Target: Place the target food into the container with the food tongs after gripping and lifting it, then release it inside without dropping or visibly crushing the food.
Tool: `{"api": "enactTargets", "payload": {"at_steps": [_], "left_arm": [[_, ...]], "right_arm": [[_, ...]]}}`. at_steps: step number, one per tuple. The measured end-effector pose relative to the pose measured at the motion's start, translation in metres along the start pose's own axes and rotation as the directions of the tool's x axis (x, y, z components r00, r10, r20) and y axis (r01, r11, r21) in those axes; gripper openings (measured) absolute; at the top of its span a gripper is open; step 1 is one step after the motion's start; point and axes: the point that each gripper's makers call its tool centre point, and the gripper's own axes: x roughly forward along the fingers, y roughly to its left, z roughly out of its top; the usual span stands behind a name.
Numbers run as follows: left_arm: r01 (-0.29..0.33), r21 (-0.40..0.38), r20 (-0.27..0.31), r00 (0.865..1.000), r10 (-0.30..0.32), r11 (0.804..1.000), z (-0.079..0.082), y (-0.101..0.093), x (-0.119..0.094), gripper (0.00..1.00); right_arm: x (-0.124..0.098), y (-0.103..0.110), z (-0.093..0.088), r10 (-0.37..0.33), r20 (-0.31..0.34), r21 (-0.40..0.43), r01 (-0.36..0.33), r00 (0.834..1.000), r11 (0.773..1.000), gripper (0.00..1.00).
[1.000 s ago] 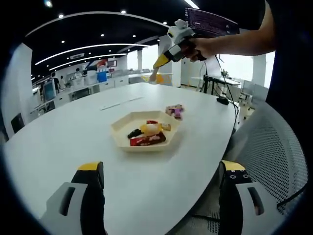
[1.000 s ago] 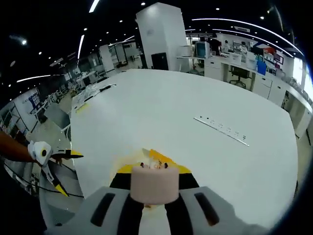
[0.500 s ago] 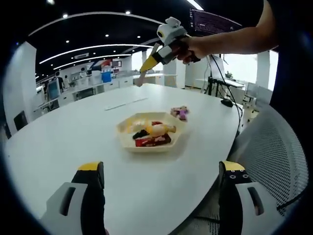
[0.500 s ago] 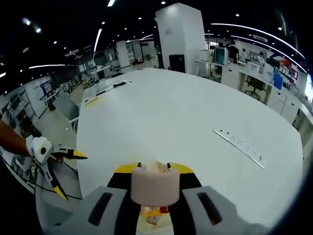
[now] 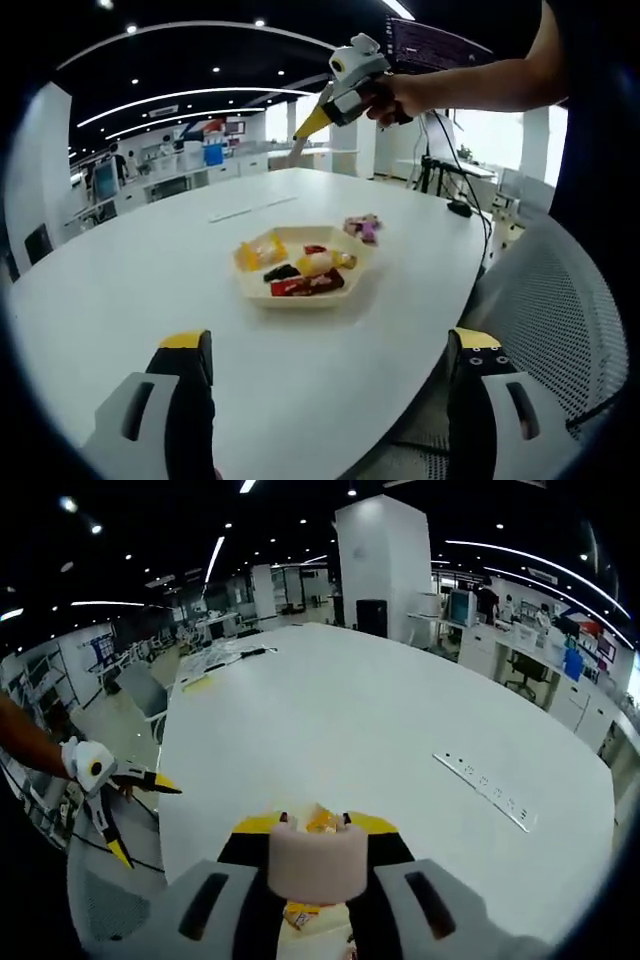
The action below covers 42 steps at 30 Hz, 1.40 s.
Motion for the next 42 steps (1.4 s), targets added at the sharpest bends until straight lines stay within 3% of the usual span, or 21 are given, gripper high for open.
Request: {"api": "enactTargets", "payload": {"at_steps": [8, 17, 27, 32, 34, 37, 39, 42], "left_arm": [[0.012, 0.002, -0.027, 1.000, -0.012, 1.000, -0.005, -0.003, 0.003, 0.95], [0.001, 0.016, -0.065, 0.998, 0.000, 1.000, -0.013, -0.001, 0.003, 0.95], [-0.040, 0.032, -0.108, 0.993, 0.043, 0.999, -0.027, 0.007, 0.002, 0.98], [-0.061, 0.038, -0.055, 0.996, 0.063, 0.997, -0.015, 0.009, -0.002, 0.98], [-0.035, 0.079, -0.048, 0.998, 0.038, 0.996, -0.011, 0.004, 0.001, 0.98], [-0.016, 0.046, -0.049, 0.999, 0.018, 0.999, -0.011, 0.003, 0.002, 0.99], [-0.020, 0.043, -0.030, 0.999, 0.021, 0.999, -0.006, -0.001, 0.000, 0.98], [0.012, 0.063, -0.054, 0.999, -0.009, 0.998, -0.010, -0.008, 0.004, 0.97]], "right_arm": [[-0.034, -0.019, -0.018, -0.028, -0.005, -0.052, 0.028, 1.000, 0.998, 0.21], [-0.072, -0.031, -0.040, -0.047, -0.015, -0.042, 0.046, 0.999, 0.998, 0.21], [-0.080, -0.036, -0.039, -0.015, -0.027, -0.054, 0.013, 1.000, 0.998, 0.21], [-0.076, -0.036, -0.044, -0.026, -0.044, -0.056, 0.023, 0.999, 0.998, 0.21], [-0.076, -0.032, -0.045, -0.033, -0.044, -0.048, 0.031, 0.998, 0.998, 0.21], [-0.074, -0.025, -0.048, -0.033, -0.043, -0.115, 0.028, 0.999, 0.993, 0.21], [-0.077, -0.025, -0.052, -0.047, -0.045, -0.088, 0.043, 0.998, 0.995, 0.20], [-0.081, -0.023, -0.057, -0.041, -0.054, -0.090, 0.036, 0.998, 0.995, 0.21]]}}
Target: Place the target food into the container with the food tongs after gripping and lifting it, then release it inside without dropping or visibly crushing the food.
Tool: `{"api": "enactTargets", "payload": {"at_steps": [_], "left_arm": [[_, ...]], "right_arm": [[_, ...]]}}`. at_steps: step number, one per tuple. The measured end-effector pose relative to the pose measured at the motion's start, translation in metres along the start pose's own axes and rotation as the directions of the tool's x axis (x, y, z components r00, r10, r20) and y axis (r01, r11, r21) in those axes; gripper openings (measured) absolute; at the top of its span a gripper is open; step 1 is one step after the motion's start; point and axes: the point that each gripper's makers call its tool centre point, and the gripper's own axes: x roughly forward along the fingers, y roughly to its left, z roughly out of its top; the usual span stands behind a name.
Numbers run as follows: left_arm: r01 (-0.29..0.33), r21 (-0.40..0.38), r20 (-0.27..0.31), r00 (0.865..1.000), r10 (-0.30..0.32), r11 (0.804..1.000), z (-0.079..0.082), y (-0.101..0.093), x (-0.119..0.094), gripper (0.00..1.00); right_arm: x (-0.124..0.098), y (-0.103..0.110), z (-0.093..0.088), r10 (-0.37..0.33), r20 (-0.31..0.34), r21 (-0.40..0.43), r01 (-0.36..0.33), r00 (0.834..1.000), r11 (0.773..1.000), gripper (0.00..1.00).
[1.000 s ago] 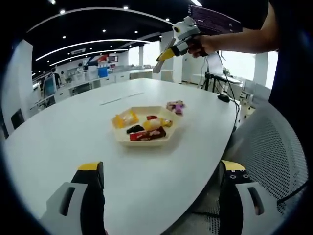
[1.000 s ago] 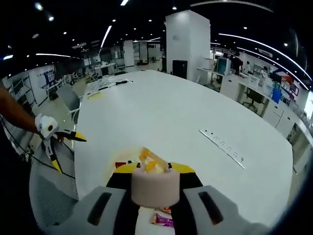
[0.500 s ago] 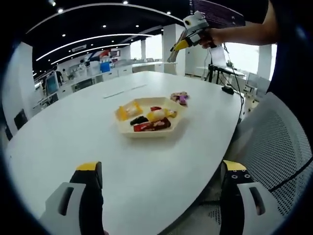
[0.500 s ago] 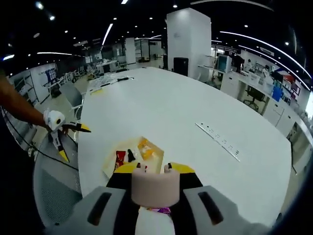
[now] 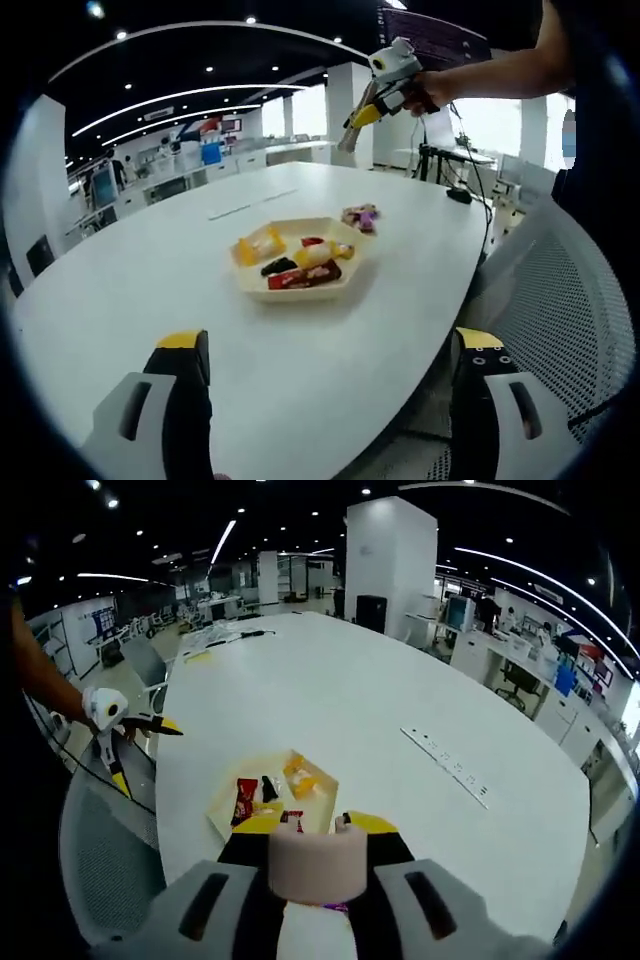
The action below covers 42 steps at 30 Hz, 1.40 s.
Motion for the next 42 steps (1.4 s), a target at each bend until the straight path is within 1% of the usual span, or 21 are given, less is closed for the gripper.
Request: {"api": "enactTargets", "payload": {"at_steps": [2, 3, 5, 8, 11, 13, 15, 17, 19, 21, 24, 26, 28, 29, 31, 33, 35, 37, 38, 40, 42], "left_arm": [[0.004, -0.006, 0.003, 1.000, -0.004, 1.000, 0.001, 0.002, -0.001, 0.97], [0.007, -0.033, 0.023, 1.000, -0.006, 0.999, 0.004, 0.002, -0.002, 0.98], [-0.004, -0.041, 0.019, 1.000, 0.004, 0.999, 0.003, 0.003, -0.003, 0.99], [0.006, 0.002, 0.000, 1.000, -0.006, 1.000, 0.000, 0.000, 0.000, 0.98], [-0.009, -0.019, -0.005, 1.000, 0.009, 1.000, -0.003, 0.004, -0.002, 0.98], [-0.006, 0.014, -0.024, 1.000, 0.007, 1.000, -0.007, 0.005, 0.000, 0.98], [0.005, 0.002, -0.036, 0.999, -0.005, 1.000, -0.010, 0.004, 0.001, 0.98], [-0.012, -0.010, -0.041, 0.999, 0.012, 1.000, -0.011, 0.006, -0.001, 0.99], [-0.023, -0.018, -0.040, 0.999, 0.023, 1.000, -0.010, 0.008, -0.001, 0.99], [0.008, -0.112, 0.017, 1.000, -0.006, 0.994, 0.001, 0.004, -0.001, 0.99], [0.021, -0.155, 0.106, 0.994, -0.005, 0.988, 0.017, 0.005, -0.006, 1.00], [0.035, -0.175, 0.094, 0.995, -0.019, 0.984, 0.016, 0.002, -0.007, 1.00], [0.031, -0.158, 0.083, 0.996, -0.018, 0.987, 0.013, 0.003, -0.004, 1.00], [0.024, -0.160, 0.067, 0.998, -0.013, 0.987, 0.007, 0.006, -0.002, 1.00], [0.024, -0.171, 0.057, 0.998, -0.014, 0.985, 0.006, 0.004, -0.002, 1.00], [0.022, -0.146, 0.062, 0.998, -0.013, 0.989, 0.008, 0.003, -0.003, 1.00], [0.019, -0.148, 0.064, 0.998, -0.009, 0.989, 0.008, 0.004, -0.003, 1.00], [0.002, -0.148, 0.042, 0.999, 0.004, 0.989, 0.000, 0.007, -0.003, 1.00], [0.001, -0.131, 0.029, 1.000, 0.003, 0.991, -0.003, 0.007, -0.002, 1.00], [0.001, -0.120, 0.038, 0.999, 0.004, 0.993, 0.000, 0.008, -0.002, 1.00], [-0.022, -0.126, 0.045, 0.999, 0.028, 0.992, -0.001, 0.014, -0.004, 1.00]], "right_arm": [[-0.002, -0.001, -0.009, 0.012, -0.020, -0.005, -0.012, 1.000, 1.000, 0.21], [-0.004, -0.001, -0.012, 0.017, -0.027, -0.006, -0.017, 0.999, 1.000, 0.21], [-0.010, -0.001, -0.014, 0.022, -0.031, -0.005, -0.022, 0.999, 1.000, 0.21], [-0.012, -0.006, -0.010, 0.058, 0.004, -0.065, -0.057, 0.998, 0.996, 0.20], [-0.014, -0.012, -0.006, 0.069, 0.041, -0.106, -0.065, 0.997, 0.992, 0.20], [-0.015, -0.013, -0.006, 0.077, 0.048, -0.126, -0.071, 0.996, 0.990, 0.20], [-0.015, -0.015, -0.008, 0.088, 0.053, -0.140, -0.080, 0.995, 0.987, 0.20], [-0.016, -0.017, -0.012, 0.096, 0.049, -0.144, -0.088, 0.994, 0.986, 0.21], [-0.015, -0.019, -0.019, 0.107, 0.035, -0.134, -0.101, 0.994, 0.986, 0.21], [-0.012, -0.020, -0.027, 0.112, 0.021, -0.137, -0.108, 0.994, 0.985, 0.21], [-0.005, -0.021, -0.039, 0.125, -0.005, -0.162, -0.124, 0.992, 0.979, 0.21], [-0.004, -0.020, -0.043, 0.130, -0.010, -0.159, -0.130, 0.991, 0.979, 0.21], [-0.004, -0.020, -0.047, 0.131, -0.013, -0.164, -0.132, 0.991, 0.978, 0.21], [-0.003, -0.018, -0.053, 0.147, -0.039, -0.178, -0.151, 0.988, 0.972, 0.21], [0.000, -0.022, -0.064, 0.145, -0.078, -0.216, -0.159, 0.986, 0.963, 0.21], [0.004, -0.023, -0.069, 0.150, -0.086, -0.212, -0.165, 0.985, 0.963, 0.21], [0.007, -0.024, -0.074, 0.153, -0.086, -0.212, -0.168, 0.984, 0.963, 0.21], [0.012, -0.019, -0.083, 0.175, -0.109, -0.211, -0.195, 0.978, 0.958, 0.21], [0.017, -0.016, -0.092, 0.194, -0.139, -0.219, -0.221, 0.971, 0.950, 0.21], [0.023, -0.012, -0.108, 0.211, -0.199, -0.250, -0.257, 0.957, 0.933, 0.21], [0.028, -0.012, -0.113, 0.208, -0.212, -0.262, -0.260, 0.955, 0.929, 0.21]]}}
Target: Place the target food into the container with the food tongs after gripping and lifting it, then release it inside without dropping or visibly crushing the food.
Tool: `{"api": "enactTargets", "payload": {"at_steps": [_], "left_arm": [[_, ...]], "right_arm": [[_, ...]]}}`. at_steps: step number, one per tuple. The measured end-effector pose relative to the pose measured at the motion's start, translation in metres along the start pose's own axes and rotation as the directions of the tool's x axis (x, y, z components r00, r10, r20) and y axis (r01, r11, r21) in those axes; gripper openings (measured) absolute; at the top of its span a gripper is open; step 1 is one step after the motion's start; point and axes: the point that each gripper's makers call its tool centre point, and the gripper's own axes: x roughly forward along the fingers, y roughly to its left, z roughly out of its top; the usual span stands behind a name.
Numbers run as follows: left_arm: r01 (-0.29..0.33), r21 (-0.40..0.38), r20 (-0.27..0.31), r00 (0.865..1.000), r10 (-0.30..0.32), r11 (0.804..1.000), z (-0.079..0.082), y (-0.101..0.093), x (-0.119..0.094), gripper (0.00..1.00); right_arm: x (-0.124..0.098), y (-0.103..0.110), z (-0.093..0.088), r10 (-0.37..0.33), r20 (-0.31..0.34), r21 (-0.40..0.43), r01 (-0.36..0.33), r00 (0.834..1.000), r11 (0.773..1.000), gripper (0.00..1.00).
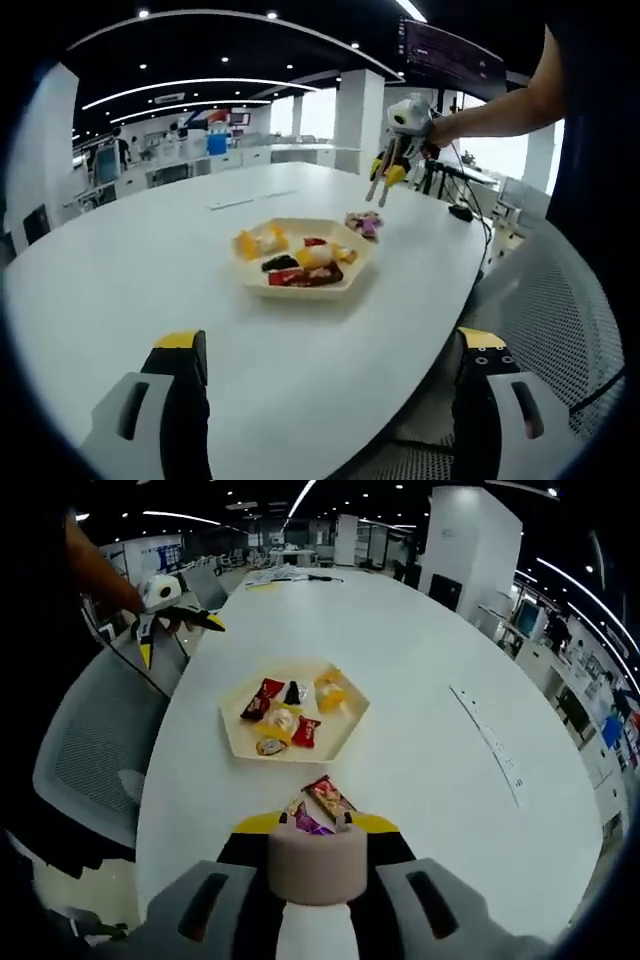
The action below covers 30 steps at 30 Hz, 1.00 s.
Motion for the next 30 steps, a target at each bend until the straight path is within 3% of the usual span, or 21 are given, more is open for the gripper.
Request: {"api": "enactTargets", "payload": {"at_steps": [8, 16, 23, 27, 30], "left_arm": [[-0.013, 0.001, -0.001, 1.000, 0.013, 1.000, 0.002, 0.002, 0.000, 1.00], [-0.011, 0.003, -0.019, 1.000, 0.011, 1.000, -0.001, 0.002, 0.000, 0.99], [0.000, 0.008, -0.033, 0.999, 0.000, 1.000, -0.004, 0.000, 0.002, 0.99], [0.002, 0.012, -0.032, 0.999, -0.001, 1.000, -0.003, 0.000, 0.002, 0.99], [0.001, 0.012, -0.026, 1.000, -0.001, 1.000, -0.001, 0.000, 0.002, 0.99]], "right_arm": [[0.019, -0.001, -0.014, 0.021, -0.050, -0.075, -0.025, 0.999, 0.997, 0.21], [0.038, 0.002, -0.014, 0.061, -0.075, -0.162, -0.073, 0.995, 0.984, 0.22], [0.038, 0.011, -0.019, 0.056, -0.101, -0.128, -0.068, 0.993, 0.989, 0.22], [0.029, 0.008, -0.015, 0.038, -0.086, -0.105, -0.047, 0.996, 0.993, 0.22], [0.025, 0.006, -0.020, 0.031, -0.104, -0.137, -0.046, 0.994, 0.990, 0.22]]}}
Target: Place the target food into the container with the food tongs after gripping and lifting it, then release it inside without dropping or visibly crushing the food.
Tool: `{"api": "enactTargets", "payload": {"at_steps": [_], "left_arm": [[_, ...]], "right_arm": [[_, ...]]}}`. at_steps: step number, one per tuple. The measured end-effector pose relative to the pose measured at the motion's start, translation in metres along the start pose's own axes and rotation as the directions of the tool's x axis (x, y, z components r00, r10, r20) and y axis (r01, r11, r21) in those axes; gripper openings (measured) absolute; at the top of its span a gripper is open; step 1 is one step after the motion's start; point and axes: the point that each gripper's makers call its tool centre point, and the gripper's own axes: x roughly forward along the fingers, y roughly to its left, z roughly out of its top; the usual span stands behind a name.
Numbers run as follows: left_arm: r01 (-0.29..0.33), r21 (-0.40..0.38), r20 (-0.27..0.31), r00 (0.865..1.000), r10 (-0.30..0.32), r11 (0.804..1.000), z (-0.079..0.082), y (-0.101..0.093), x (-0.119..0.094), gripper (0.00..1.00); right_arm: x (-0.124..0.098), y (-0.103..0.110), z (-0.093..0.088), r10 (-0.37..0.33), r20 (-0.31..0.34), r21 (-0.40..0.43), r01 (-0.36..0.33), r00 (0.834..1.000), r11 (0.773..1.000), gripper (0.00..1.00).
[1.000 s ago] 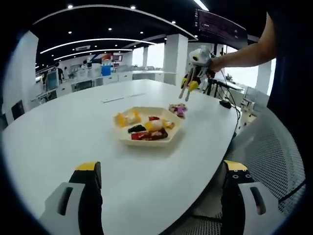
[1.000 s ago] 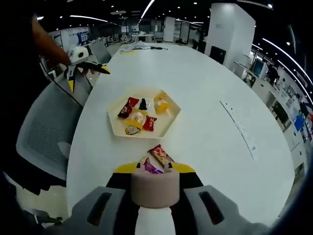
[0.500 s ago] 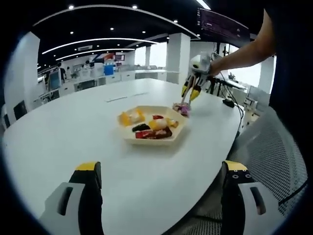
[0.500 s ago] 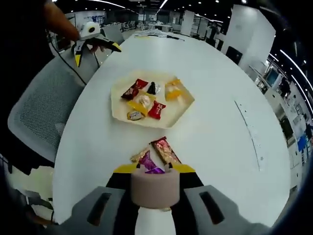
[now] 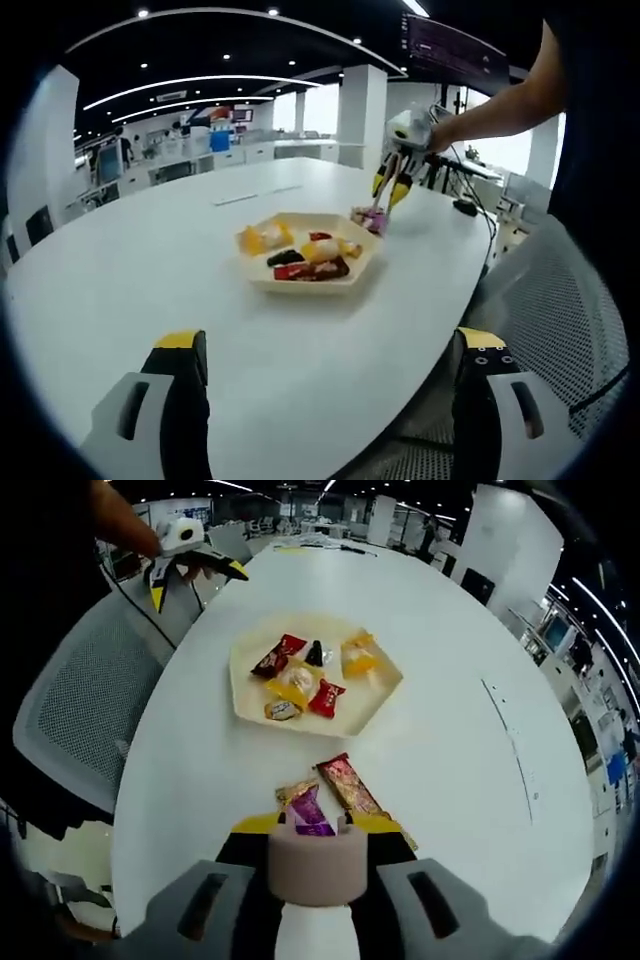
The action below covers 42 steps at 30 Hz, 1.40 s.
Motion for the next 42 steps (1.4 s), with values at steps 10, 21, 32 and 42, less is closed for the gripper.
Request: {"api": "enactTargets", "payload": {"at_steps": [10, 21, 32, 42], "left_arm": [[-0.015, -0.004, 0.008, 1.000, 0.015, 1.000, 0.000, 0.004, -0.001, 0.99], [-0.023, -0.001, 0.007, 1.000, 0.023, 1.000, 0.001, 0.005, -0.001, 0.99], [-0.020, 0.010, -0.009, 1.000, 0.020, 1.000, -0.003, 0.004, -0.001, 0.98], [-0.012, 0.009, -0.004, 1.000, 0.012, 1.000, -0.001, 0.002, -0.001, 0.99]], "right_arm": [[0.021, 0.010, 0.002, 0.054, -0.011, 0.104, -0.053, 0.998, 0.993, 0.20], [0.018, -0.004, -0.007, -0.035, -0.055, 0.302, 0.050, 0.998, 0.952, 0.16], [-0.001, -0.011, -0.002, -0.076, -0.029, 0.395, 0.082, 0.997, 0.915, 0.17], [-0.031, -0.026, 0.007, -0.121, -0.049, 0.426, 0.130, 0.991, 0.895, 0.17]]}}
